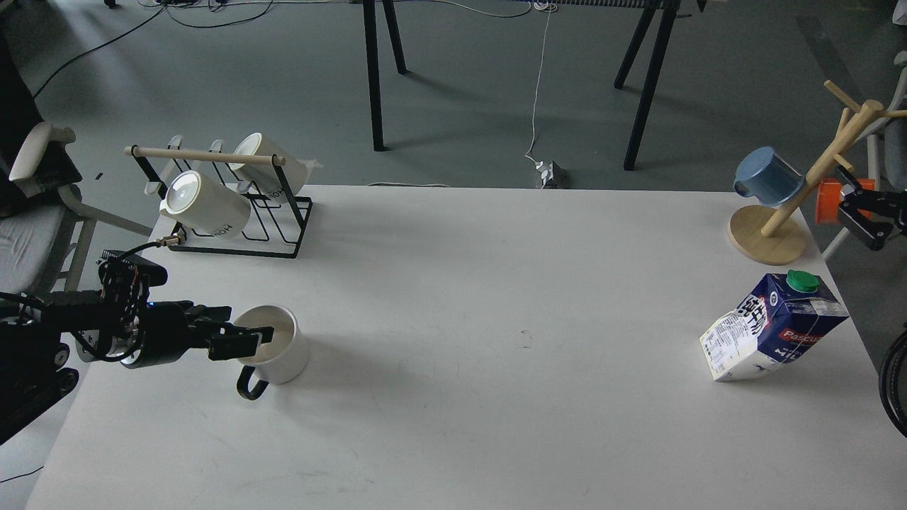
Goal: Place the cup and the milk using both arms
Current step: 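Grasp the white mug rim with the left gripper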
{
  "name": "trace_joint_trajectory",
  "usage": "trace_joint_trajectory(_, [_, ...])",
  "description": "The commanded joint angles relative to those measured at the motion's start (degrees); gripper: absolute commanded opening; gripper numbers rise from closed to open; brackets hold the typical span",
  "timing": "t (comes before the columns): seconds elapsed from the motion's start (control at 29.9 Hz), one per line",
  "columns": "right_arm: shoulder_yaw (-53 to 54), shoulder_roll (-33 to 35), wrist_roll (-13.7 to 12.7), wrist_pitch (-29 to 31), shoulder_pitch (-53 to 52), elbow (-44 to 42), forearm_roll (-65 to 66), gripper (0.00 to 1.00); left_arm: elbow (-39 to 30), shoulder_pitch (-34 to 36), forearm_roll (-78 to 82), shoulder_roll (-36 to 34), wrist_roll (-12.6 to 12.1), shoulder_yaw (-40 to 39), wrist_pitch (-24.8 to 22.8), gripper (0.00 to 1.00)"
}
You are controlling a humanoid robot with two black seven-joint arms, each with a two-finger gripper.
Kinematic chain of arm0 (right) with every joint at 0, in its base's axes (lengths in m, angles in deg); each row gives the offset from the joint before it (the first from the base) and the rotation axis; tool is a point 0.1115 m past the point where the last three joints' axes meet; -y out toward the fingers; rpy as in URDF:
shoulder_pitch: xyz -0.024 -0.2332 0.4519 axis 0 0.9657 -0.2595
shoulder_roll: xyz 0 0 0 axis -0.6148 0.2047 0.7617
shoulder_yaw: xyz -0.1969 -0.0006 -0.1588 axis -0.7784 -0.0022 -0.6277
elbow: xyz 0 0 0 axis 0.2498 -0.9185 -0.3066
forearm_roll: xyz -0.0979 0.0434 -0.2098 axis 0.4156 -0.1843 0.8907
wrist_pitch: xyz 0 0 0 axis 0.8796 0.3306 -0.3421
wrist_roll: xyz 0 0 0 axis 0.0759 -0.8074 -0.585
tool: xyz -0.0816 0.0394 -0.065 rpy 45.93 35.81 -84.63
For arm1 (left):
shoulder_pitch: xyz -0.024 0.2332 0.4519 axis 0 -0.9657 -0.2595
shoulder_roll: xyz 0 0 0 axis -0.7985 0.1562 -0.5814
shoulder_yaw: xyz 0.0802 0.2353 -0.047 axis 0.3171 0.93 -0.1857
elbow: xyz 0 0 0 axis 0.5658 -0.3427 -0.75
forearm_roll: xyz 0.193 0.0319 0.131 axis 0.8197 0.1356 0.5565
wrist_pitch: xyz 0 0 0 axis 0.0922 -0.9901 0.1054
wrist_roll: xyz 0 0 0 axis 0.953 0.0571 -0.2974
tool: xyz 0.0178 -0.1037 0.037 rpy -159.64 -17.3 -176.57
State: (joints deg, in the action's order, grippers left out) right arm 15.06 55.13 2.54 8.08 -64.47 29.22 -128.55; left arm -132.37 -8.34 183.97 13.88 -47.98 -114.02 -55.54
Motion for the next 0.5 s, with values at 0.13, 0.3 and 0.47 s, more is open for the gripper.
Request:
trace_joint_trajectory(0.13, [0.1,0.2,0.0,0.0,0.1,0.0,0.0,0.98,0.6,-0.4,0.2,0.7,0.0,0.2,1.6,0.73])
trace_joint_trajectory(0.3, [0.1,0.2,0.0,0.0,0.2,0.0,0.0,0.98,0.6,-0.5,1.4,0.7,0.0,0.3,2.4,0.4])
trace_joint_trajectory(0.47, [0.1,0.2,0.1,0.0,0.2,0.0,0.0,0.98,0.5,-2.6,3.7,0.7,0.0,0.4,13.1,0.01])
